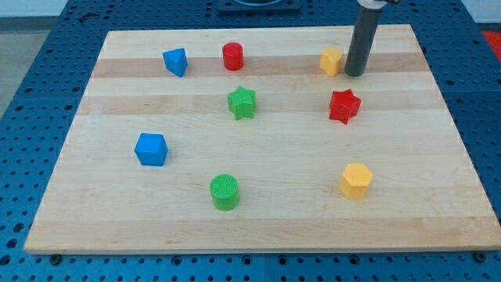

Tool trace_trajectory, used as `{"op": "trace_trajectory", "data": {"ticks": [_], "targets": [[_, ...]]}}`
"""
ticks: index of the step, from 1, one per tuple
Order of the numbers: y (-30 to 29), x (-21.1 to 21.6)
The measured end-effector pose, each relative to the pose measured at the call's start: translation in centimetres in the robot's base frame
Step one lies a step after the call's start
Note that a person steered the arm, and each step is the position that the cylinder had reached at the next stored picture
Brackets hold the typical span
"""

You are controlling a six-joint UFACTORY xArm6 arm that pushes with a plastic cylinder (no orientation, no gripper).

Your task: Push the red star closer to the yellow hexagon

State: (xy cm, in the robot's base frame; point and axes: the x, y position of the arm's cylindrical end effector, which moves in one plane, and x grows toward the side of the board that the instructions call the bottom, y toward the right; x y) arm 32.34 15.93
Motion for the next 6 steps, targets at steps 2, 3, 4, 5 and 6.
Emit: {"op": "trace_trajectory", "data": {"ticks": [2, 3, 4, 5, 6], "targets": [[-6.3, 2.1], [-7.1, 3.1], [-4.3, 4.5], [-3.7, 5.5], [-3.0, 9.2]]}}
